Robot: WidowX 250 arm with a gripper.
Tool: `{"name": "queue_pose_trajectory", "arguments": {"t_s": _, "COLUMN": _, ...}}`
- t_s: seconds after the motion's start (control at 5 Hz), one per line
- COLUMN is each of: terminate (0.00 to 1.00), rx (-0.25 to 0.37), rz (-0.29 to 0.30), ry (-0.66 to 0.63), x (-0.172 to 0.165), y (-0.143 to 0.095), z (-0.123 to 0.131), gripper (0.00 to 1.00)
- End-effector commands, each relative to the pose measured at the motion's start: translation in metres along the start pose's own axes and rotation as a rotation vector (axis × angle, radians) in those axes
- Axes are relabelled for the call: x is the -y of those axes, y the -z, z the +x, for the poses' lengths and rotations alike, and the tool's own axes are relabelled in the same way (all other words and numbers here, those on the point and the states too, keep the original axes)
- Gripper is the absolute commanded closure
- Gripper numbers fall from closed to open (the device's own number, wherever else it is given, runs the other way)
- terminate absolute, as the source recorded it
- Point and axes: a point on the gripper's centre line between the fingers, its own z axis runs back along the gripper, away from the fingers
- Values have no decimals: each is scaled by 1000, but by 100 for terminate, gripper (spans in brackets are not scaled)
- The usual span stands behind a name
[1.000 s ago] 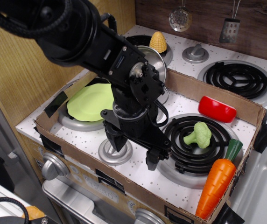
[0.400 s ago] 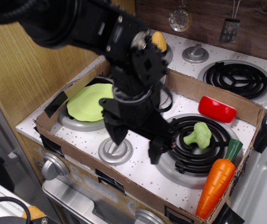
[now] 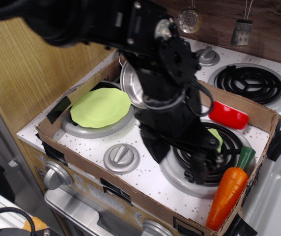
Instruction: Put carrot on plate
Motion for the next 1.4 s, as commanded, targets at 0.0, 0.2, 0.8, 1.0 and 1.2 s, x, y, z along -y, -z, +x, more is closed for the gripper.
{"name": "queue_pose_trajectory", "arguments": {"t_s": 0.0, "terminate": 0, "rx": 90, "rz": -139, "ry": 4, "x": 12, "y": 18, "z": 18, "gripper": 0}}
{"name": "queue_pose_trajectory", "arguments": {"t_s": 0.2, "terminate": 0, "rx": 92, "rz": -193, "ry": 25, "x": 16, "y": 22, "z": 20, "gripper": 0}}
{"name": "queue_pose_trajectory", "arguments": {"t_s": 0.8, "terminate": 0, "rx": 82, "rz": -297, "ry": 110, "x": 25, "y": 40, "z": 38, "gripper": 0}}
{"name": "queue_pose_trajectory", "arguments": {"t_s": 1.0, "terminate": 0, "rx": 87, "rz": -327, "ry": 110, "x": 33, "y": 47, "z": 41, "gripper": 0}}
{"name": "queue_pose_trajectory", "arguments": {"t_s": 1.2, "terminate": 0, "rx": 88, "rz": -359, "ry": 88, "x": 39, "y": 56, "z": 35, "gripper": 0}}
